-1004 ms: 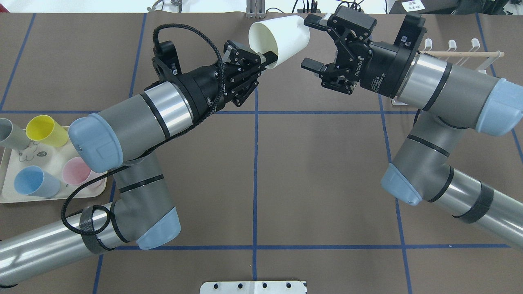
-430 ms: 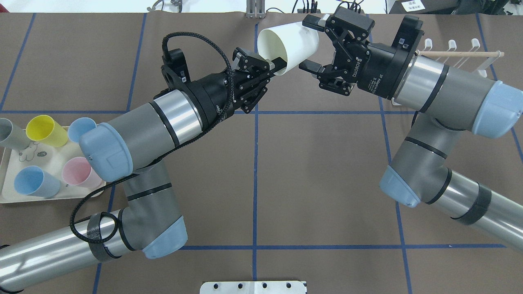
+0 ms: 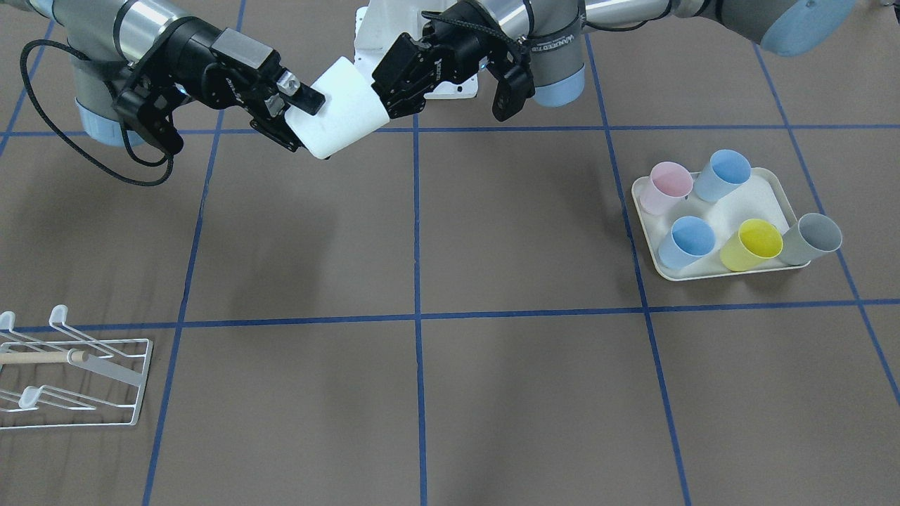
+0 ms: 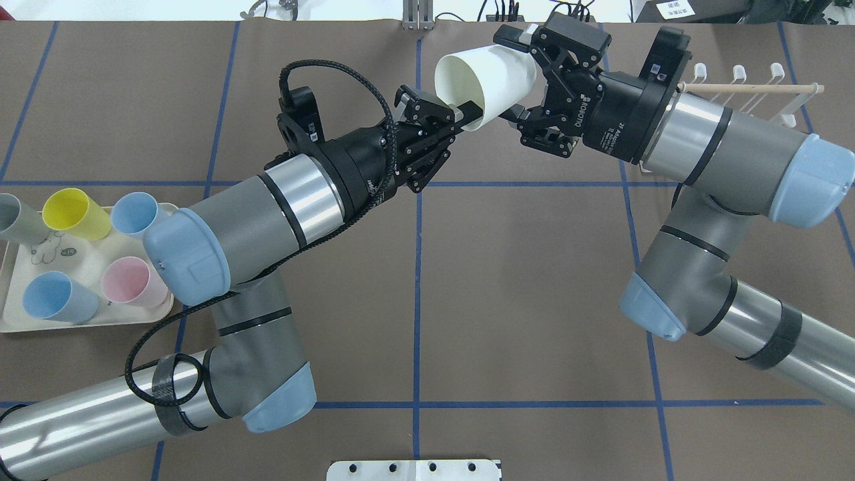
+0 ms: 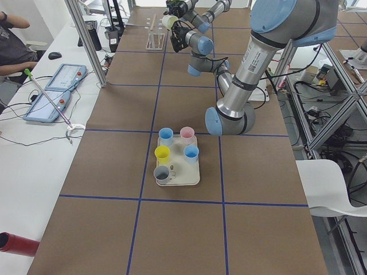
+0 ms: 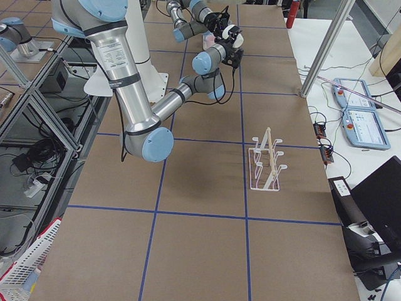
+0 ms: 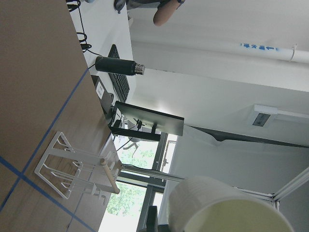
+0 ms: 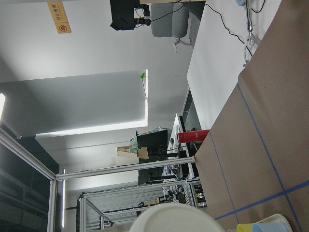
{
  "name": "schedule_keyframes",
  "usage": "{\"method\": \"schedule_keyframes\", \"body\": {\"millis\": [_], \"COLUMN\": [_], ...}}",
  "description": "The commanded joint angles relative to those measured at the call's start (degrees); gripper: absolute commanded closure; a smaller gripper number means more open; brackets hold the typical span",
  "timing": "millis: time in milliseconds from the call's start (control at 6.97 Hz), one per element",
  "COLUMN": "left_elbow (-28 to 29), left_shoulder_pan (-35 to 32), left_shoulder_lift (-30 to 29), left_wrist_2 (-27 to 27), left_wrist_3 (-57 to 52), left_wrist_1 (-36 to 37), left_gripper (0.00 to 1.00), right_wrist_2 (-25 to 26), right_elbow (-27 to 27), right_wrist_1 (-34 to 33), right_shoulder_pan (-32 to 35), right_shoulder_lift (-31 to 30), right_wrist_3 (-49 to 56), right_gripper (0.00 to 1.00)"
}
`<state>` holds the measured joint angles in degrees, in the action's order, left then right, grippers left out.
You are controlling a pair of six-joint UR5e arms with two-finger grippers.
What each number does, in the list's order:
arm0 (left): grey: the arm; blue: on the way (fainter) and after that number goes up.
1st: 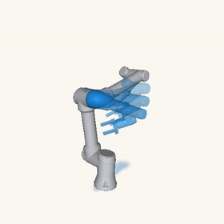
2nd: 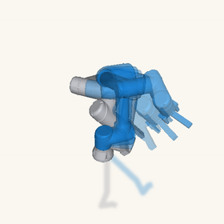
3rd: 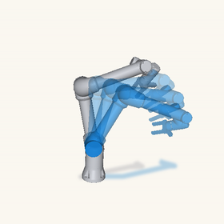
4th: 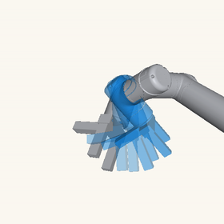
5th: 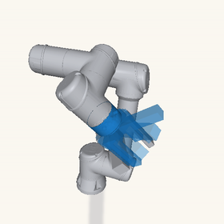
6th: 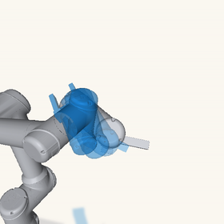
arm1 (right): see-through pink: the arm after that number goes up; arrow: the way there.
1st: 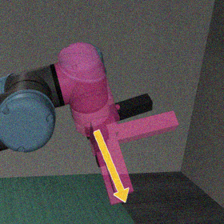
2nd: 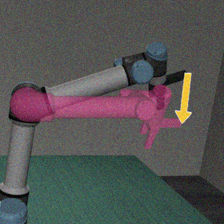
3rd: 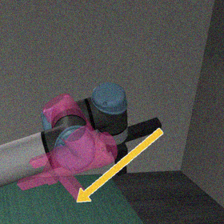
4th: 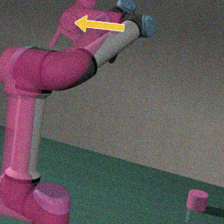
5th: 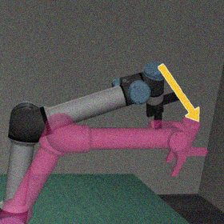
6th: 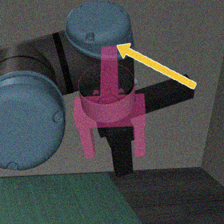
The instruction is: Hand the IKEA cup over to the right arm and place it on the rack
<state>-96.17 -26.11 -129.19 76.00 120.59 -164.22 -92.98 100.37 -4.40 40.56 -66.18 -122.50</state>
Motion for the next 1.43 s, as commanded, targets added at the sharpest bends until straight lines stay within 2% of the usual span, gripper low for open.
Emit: {"method": "schedule_keyframes", "body": {"millis": [0, 143, 287, 430, 574, 717, 1291], "left_elbow": [0.3, 0.6, 0.6, 0.6, 0.6, 0.6, -0.2], "left_shoulder_pan": [0.5, 0.5, 0.5, 0.4, 0.4, 0.4, -0.7], "left_shoulder_lift": [-0.4, -0.4, -0.4, -0.3, 0.1, 0.1, 2.1], "left_wrist_2": [-0.4, -0.5, -0.6, -0.7, -0.6, -0.6, -0.1], "left_wrist_3": [0.0, 0.0, 0.0, 0.0, -0.7, -2.2, -5.7], "left_wrist_1": [0.1, 0.1, 0.2, -0.4, -0.4, -0.1, -0.6], "left_gripper": [1.0, 1.0, 1.0, 0.93, 0.3, 0.0, 0.0], "right_wrist_2": [0.3, 0.4, 0.4, 0.3, 0.3, 0.3, 1.7], "right_elbow": [0.0, 0.0, 0.0, 0.0, 0.0, 0.1, -0.7], "right_wrist_1": [0.0, 0.0, 0.0, 0.0, 0.0, 0.0, -0.3], "right_shoulder_pan": [-0.6, -0.6, -0.6, -0.7, -0.6, -0.6, 2.7], "right_shoulder_lift": [0.0, 0.0, 0.0, 0.1, 0.3, 0.3, 0.1], "right_wrist_3": [0.0, 0.1, 0.0, 0.2, 0.2, 0.5, 3.7], "right_gripper": [0.01, 0.04, 0.23, 0.67, 1.0, 1.0, 1.0]}}
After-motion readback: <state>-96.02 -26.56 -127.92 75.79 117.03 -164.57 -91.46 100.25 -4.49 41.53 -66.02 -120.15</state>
